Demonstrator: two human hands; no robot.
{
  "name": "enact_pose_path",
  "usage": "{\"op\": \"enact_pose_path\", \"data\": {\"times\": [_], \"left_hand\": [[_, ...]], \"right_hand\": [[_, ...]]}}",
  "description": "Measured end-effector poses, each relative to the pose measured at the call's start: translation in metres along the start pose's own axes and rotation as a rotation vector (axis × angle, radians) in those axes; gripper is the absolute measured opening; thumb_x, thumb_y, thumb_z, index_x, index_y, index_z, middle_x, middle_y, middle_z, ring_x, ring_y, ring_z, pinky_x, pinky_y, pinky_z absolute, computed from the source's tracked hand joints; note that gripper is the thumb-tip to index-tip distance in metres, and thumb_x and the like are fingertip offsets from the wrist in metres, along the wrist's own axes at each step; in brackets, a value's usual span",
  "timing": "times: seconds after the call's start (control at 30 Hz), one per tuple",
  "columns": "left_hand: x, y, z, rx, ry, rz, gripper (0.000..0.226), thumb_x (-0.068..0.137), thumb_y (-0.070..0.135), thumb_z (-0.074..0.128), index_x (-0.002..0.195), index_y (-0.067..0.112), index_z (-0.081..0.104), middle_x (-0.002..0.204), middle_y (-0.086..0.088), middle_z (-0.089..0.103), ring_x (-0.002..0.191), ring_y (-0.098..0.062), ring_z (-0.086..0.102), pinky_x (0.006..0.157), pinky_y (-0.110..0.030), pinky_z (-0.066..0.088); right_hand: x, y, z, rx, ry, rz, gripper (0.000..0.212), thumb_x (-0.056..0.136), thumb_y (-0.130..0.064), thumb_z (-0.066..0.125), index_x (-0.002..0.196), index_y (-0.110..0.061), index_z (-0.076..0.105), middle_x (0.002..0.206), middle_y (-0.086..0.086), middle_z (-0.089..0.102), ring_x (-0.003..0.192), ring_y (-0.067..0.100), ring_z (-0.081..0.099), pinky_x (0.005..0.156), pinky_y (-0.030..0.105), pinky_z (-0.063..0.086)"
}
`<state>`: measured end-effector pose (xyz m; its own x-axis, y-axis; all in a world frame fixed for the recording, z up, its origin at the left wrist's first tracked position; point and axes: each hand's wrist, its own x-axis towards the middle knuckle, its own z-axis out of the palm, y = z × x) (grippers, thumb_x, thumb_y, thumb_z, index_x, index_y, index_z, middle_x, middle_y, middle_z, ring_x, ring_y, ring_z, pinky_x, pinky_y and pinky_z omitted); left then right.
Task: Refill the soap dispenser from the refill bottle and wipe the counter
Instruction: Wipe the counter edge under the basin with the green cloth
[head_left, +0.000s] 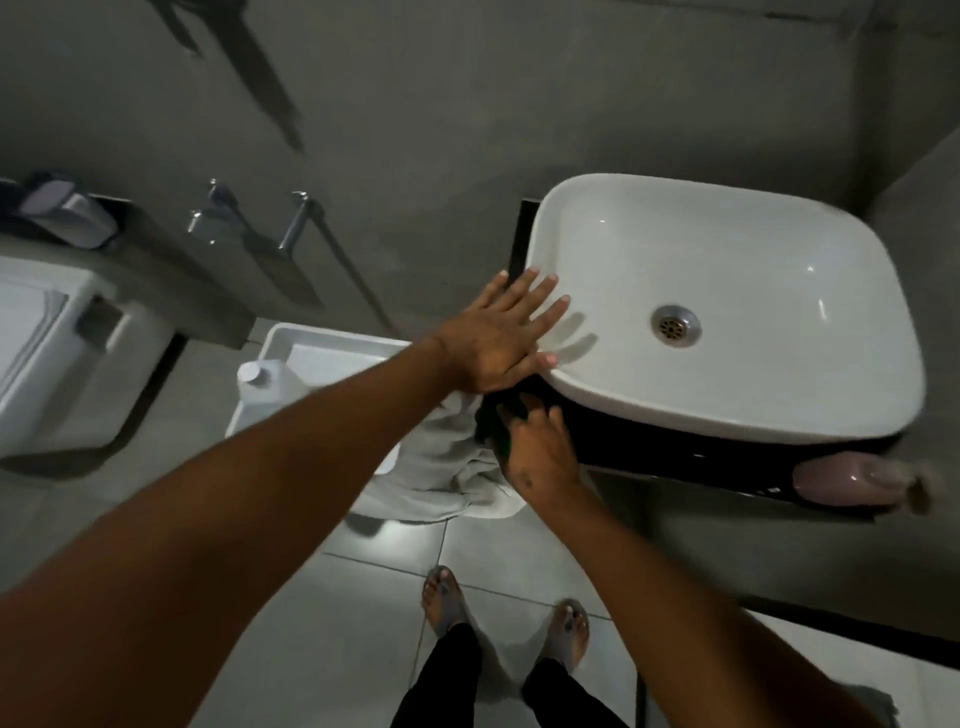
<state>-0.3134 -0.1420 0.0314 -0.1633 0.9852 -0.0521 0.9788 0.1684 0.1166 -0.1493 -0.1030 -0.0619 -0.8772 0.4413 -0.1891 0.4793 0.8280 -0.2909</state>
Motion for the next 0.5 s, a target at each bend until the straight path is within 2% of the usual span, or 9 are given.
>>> {"op": "enact_pose_path", "data": {"times": [0.07,0.13,0.23,0.37,0.5], "left_hand": [[-0.046,-0.009,0.008,-0.133,0.105,-0.193,0.077,0.102,0.060,0.024,0.162,0.012,0.017,0.170,-0.015,0.012,0.158,-0.032,0.004,0.126,-0.054,0.005],[-0.109,-0.021,0.030,-0.274,0.228,-0.427,0.073,0.103,0.057,0.029,0.159,0.010,0.026,0.168,-0.013,0.023,0.157,-0.028,0.013,0.126,-0.052,0.010],[-0.198,-0.039,0.082,-0.365,0.255,-0.714,0.067,0.103,0.052,0.031,0.154,0.008,0.037,0.159,-0.013,0.038,0.150,-0.031,0.029,0.123,-0.052,0.021],[-0.249,-0.062,0.156,-0.381,0.092,-0.850,0.074,0.102,0.056,0.023,0.156,0.006,0.032,0.161,-0.016,0.037,0.150,-0.033,0.031,0.122,-0.050,0.024],[-0.250,-0.072,0.208,-0.345,-0.001,-0.871,0.076,0.103,0.056,0.019,0.159,0.006,0.024,0.165,-0.017,0.027,0.154,-0.033,0.021,0.124,-0.047,0.016]], "right_hand": [[0.018,-0.018,-0.002,0.056,-0.089,-0.067,0.046,0.091,-0.036,0.060,0.136,-0.031,0.055,0.149,0.006,0.039,0.121,0.035,0.043,0.108,0.036,0.037],[0.031,-0.040,0.002,0.202,-0.114,-0.085,0.049,0.085,-0.031,0.070,0.133,-0.028,0.061,0.146,0.003,0.043,0.124,0.031,0.045,0.110,0.027,0.034],[0.053,-0.079,0.025,0.455,-0.081,-0.105,0.047,0.082,-0.026,0.078,0.127,-0.021,0.067,0.140,0.005,0.049,0.127,0.023,0.045,0.108,0.019,0.027],[0.090,-0.125,0.085,0.528,-0.142,-0.091,0.046,0.082,-0.015,0.078,0.127,-0.016,0.066,0.139,0.008,0.047,0.129,0.025,0.046,0.107,0.017,0.029],[0.119,-0.146,0.148,0.359,-0.211,-0.164,0.047,0.082,-0.018,0.075,0.128,-0.019,0.065,0.141,0.009,0.046,0.125,0.031,0.045,0.111,0.030,0.037]]}}
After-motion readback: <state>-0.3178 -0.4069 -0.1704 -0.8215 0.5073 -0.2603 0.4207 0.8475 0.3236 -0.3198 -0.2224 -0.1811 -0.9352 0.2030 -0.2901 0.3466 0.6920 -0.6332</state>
